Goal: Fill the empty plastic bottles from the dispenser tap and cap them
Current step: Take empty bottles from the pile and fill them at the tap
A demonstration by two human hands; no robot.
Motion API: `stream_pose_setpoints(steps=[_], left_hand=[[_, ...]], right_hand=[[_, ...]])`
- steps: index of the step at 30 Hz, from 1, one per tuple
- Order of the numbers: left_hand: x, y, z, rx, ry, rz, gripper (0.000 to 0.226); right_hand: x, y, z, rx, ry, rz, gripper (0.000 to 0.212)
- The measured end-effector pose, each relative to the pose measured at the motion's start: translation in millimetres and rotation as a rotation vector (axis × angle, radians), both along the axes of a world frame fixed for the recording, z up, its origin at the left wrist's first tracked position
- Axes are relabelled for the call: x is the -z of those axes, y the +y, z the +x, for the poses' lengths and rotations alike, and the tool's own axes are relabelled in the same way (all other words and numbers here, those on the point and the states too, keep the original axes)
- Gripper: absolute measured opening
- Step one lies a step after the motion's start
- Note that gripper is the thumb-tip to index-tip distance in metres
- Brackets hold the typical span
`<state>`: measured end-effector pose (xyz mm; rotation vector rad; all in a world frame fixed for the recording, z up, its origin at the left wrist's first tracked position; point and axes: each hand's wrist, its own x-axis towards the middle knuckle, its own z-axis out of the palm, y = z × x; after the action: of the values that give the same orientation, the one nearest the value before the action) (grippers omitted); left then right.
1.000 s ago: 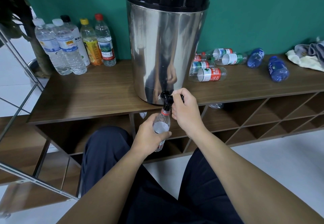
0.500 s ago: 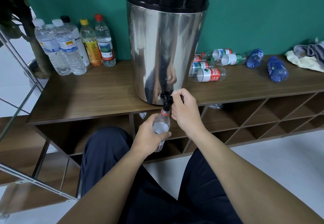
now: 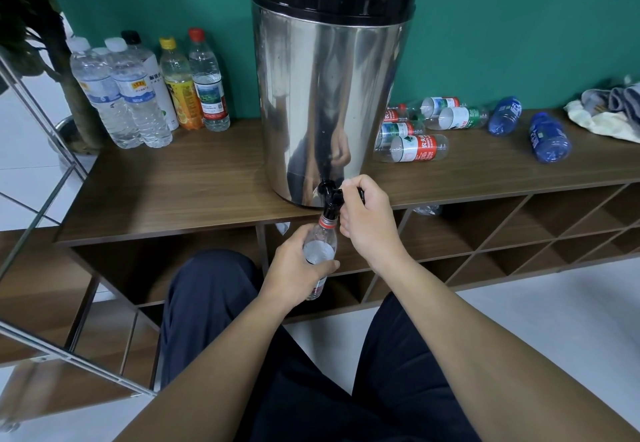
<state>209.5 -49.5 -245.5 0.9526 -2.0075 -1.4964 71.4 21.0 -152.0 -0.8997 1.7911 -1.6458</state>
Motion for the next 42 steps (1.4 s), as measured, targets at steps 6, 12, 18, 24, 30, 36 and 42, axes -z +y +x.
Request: stream_pose_setpoints(steps=[6, 12, 18, 24, 30, 36, 42], left_hand=[[-0.5, 0.9, 0.1, 0.001, 0.003, 0.002, 0.062], [0.2, 0.3, 0.1, -0.004, -0.001, 0.009, 0.062], [0.1, 1.4, 0.4, -0.003, -0.005, 0.010, 0.063], [-1.0, 2.5, 0.0, -0.005, -0.003, 0.017, 0.062], [1.1, 0.8, -0.4, 0.000, 0.013, 0.010, 0.064], [0.9, 1.1, -0.4, -0.005, 0.008, 0.005, 0.063], [1.3, 1.0, 0.2, -0.007, -0.001, 0.005, 0.065]], right_hand=[[-0.5, 0.1, 0.4, -0.001, -0.001, -0.002, 0.026], [0.7, -0.6, -0.3, 0.001, 0.000, -0.007, 0.028], [0.1, 0.0, 0.1, -0.006, 0.007, -0.008, 0.027], [1.1, 0.2, -0.5, -0.006, 0.006, -0.011, 0.026], [2.0, -0.8, -0.6, -0.004, -0.002, -0.010, 0.026], [2.1, -0.8, -0.5, -0.004, -0.008, -0.011, 0.026], [2.2, -1.6, 0.4, 0.000, -0.014, -0.018, 0.027]])
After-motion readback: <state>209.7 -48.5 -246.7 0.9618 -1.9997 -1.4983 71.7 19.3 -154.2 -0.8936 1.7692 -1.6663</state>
